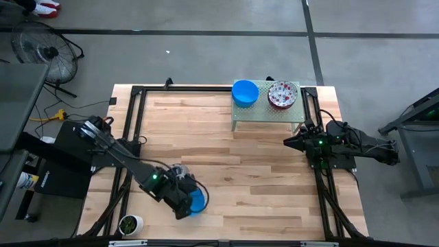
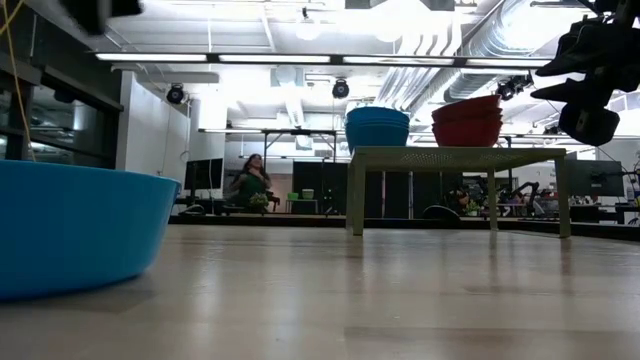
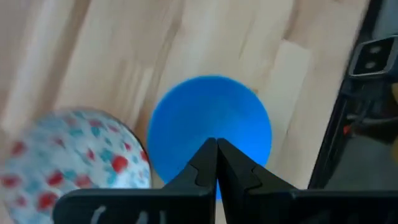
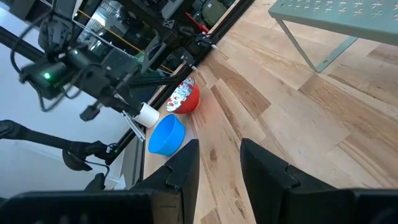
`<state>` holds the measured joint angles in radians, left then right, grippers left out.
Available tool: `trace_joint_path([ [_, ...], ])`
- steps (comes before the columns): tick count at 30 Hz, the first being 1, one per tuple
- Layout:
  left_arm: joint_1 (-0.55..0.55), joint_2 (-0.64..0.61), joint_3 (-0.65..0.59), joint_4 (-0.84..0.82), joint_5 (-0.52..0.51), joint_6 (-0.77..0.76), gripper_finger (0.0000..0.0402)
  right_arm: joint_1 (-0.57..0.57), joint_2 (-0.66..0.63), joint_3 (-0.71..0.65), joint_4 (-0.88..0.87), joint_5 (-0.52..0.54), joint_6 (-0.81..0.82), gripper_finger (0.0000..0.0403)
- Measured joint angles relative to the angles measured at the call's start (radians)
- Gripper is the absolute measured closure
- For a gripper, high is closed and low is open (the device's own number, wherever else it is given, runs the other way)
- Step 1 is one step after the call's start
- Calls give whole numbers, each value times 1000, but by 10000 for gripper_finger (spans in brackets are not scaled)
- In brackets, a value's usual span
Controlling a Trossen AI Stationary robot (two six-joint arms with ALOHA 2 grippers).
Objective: Pick & Place Mini bowls
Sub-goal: Stack the blue bowl on the blue bowls on the shelf
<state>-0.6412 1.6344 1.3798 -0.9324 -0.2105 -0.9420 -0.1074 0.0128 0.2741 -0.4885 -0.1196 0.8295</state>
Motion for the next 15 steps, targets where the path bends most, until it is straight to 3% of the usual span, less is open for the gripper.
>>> trace_joint_path([
  [5, -64, 64, 0, 29, 10, -239, 401, 0, 0, 0, 0, 0, 0, 298],
  [9, -137, 119, 0, 67, -61, -473, 398, 0, 0, 0, 0, 0, 0, 298],
  [15, -207, 148, 0, 63, -134, -756, 358, 0, 0, 0, 0, 0, 0, 298],
])
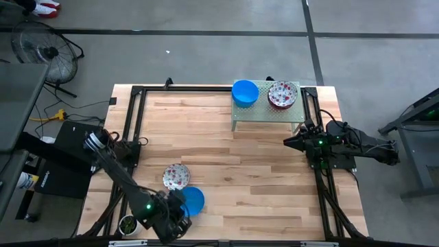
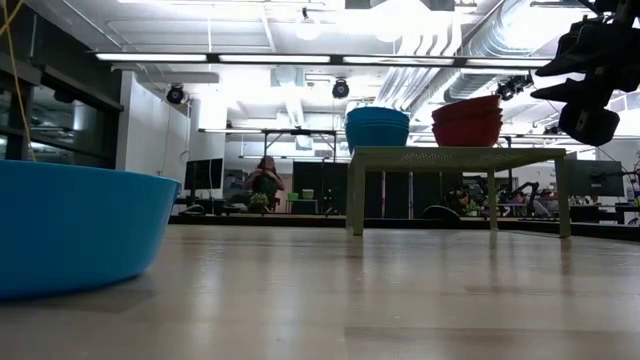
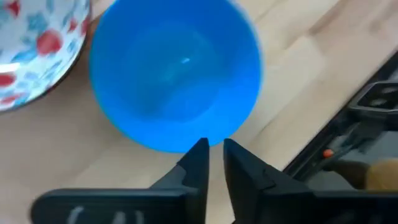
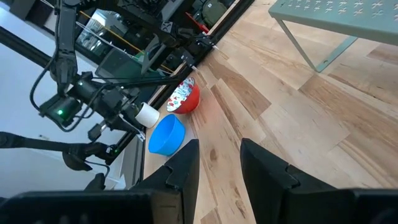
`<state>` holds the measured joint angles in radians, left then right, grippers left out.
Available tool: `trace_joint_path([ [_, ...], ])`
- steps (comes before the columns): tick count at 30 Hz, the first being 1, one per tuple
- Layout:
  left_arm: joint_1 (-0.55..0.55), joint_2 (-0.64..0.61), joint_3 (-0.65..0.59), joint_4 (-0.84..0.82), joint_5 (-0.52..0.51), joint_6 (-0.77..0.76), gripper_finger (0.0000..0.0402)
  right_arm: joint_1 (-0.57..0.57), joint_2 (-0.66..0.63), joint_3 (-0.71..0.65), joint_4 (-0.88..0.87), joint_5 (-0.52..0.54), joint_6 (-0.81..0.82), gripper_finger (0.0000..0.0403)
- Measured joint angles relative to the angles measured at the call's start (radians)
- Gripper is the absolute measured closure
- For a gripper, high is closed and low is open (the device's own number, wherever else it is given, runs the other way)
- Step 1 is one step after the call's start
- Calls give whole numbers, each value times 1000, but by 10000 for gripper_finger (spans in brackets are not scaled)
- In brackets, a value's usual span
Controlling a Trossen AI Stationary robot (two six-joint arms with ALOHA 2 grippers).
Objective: Pick & Place Mini bowls
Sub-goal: Stack the blue bowl on the blue bowls on the shelf
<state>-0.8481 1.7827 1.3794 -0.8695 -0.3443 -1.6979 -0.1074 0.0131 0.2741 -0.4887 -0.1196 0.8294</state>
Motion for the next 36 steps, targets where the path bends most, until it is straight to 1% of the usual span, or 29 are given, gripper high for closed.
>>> trace_joint_path([
  [6, 49, 22, 0, 3, 152, -34, 296, 0, 1, 0, 0, 0, 0, 298],
  [10, 94, 37, -2, -38, 174, -35, 259, 0, 1, 0, 0, 0, 0, 298],
  [12, 120, 35, 1, -56, 218, -36, 247, 0, 1, 0, 0, 0, 0, 298],
  [14, 141, 36, 0, -87, 236, -37, 238, 0, 1, 0, 0, 0, 0, 298],
  [17, 169, 36, 0, -98, 267, -45, 232, 0, 1, 0, 0, 0, 0, 298],
  [21, 182, 36, 0, -137, 336, -50, 232, 0, 1, 0, 0, 0, 0, 298],
  [25, 187, 36, 0, -157, 365, -61, 231, 0, 1, 0, 0, 0, 0, 298],
  [31, 194, 47, 0, -188, 369, -60, 231, 0, 1, 0, 0, 0, 0, 298],
  [36, 194, 94, -2, -180, 385, -49, 231, 0, 2, 0, 0, 0, 0, 298],
])
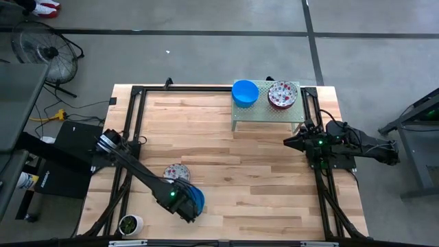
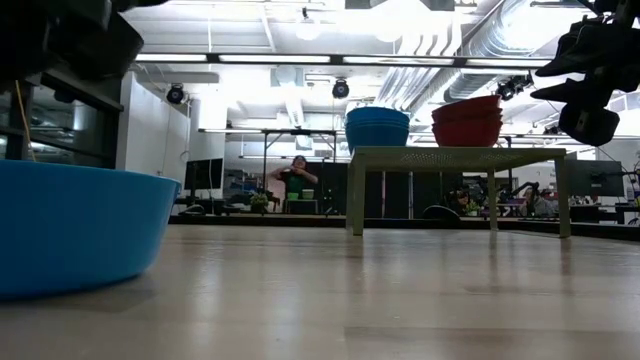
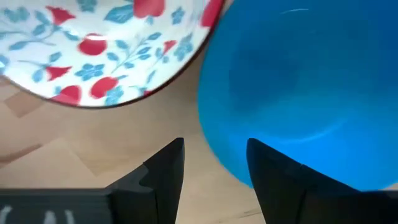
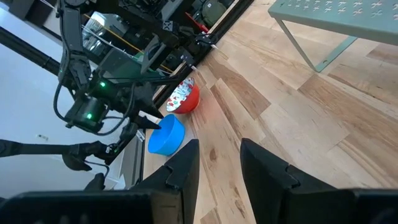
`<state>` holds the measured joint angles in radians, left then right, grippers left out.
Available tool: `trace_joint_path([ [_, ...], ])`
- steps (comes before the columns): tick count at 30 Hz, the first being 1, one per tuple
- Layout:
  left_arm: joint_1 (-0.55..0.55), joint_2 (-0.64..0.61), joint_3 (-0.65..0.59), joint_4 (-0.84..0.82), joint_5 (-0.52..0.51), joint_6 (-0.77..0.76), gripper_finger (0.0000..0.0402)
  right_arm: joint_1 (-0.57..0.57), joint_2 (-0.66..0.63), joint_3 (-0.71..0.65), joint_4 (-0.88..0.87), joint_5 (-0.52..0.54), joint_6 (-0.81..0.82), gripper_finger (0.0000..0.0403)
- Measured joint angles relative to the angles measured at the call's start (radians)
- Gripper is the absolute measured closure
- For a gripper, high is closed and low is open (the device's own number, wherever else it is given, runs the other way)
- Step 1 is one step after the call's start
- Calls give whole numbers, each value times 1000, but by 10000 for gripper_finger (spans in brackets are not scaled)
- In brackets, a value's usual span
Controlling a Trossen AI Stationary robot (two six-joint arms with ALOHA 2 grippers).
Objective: Pick & Place Mini bowls
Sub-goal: Stack the blue bowl on the blue bowls on the shelf
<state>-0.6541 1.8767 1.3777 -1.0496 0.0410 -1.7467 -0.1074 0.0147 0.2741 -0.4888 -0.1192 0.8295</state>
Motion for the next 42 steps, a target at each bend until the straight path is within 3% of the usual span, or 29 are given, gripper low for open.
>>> trace_joint_path([
  [10, 0, 27, 1, 28, -24, 16, 247, 0, 0, 0, 0, 0, 0, 298],
  [21, 0, 25, 4, 38, -21, 69, 393, 0, 0, 0, 0, 0, 0, 298],
  [26, 0, 25, 4, 62, -34, 70, 394, 0, 0, 0, 0, 0, 0, 298],
  [34, 26, 27, 98, 65, -167, 73, 399, 0, 0, 0, 0, 0, 0, 298],
  [42, 146, 28, 269, 42, -327, 251, 400, 0, 0, 0, 0, 0, 0, 298],
])
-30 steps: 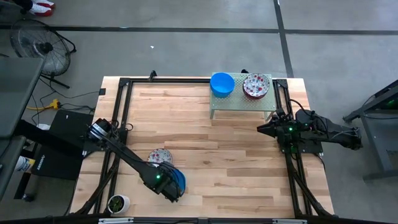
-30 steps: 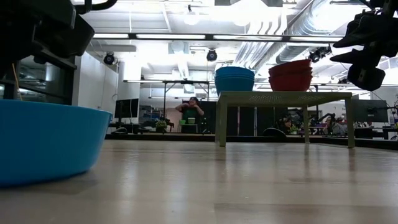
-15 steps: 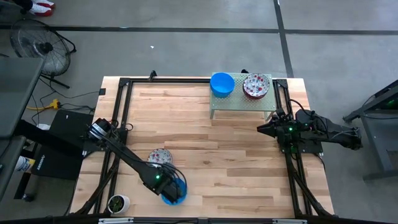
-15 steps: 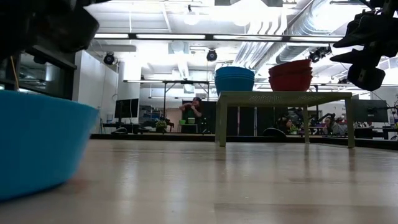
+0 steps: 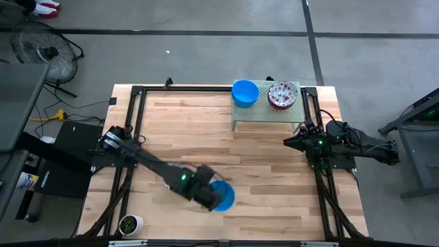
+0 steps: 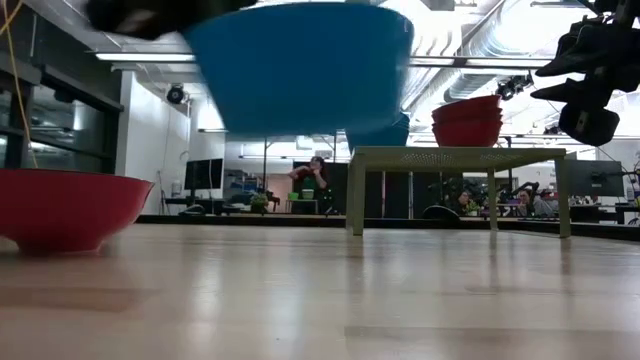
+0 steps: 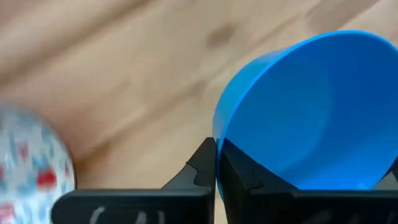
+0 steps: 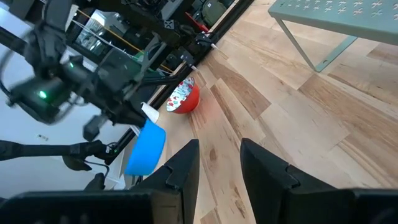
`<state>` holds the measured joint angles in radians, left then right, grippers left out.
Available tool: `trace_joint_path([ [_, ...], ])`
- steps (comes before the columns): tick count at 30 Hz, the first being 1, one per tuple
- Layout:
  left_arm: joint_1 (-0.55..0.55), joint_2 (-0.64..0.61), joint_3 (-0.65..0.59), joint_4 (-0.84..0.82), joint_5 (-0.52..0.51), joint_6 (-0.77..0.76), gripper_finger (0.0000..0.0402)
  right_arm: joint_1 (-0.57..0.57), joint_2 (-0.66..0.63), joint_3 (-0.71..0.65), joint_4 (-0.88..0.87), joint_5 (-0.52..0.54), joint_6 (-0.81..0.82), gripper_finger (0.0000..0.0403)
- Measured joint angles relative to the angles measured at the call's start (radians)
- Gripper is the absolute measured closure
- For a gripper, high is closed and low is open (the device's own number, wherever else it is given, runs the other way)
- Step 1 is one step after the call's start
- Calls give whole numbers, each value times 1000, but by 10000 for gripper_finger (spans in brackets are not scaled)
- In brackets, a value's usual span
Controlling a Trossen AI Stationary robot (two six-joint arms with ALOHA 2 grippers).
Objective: Pick & Place Mini bowls
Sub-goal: Stack the blue bowl on the blue bowls on the shelf
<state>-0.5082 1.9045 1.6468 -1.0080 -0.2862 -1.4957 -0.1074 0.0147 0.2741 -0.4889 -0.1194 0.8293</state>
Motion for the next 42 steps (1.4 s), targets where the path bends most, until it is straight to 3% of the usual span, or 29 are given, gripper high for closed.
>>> trace_joint_path([
  [11, 291, 0, 252, -104, -38, 433, 401, 0, 0, 0, 0, 0, 0, 298],
  [25, 694, 0, 476, -66, -2, 966, 401, 0, 0, 0, 0, 0, 0, 298],
  [32, 844, 0, 487, 23, 122, 1124, 402, 0, 0, 0, 0, 0, 0, 298],
  [42, 951, 0, 487, 160, 194, 1178, 401, 0, 0, 0, 0, 0, 0, 298],
])
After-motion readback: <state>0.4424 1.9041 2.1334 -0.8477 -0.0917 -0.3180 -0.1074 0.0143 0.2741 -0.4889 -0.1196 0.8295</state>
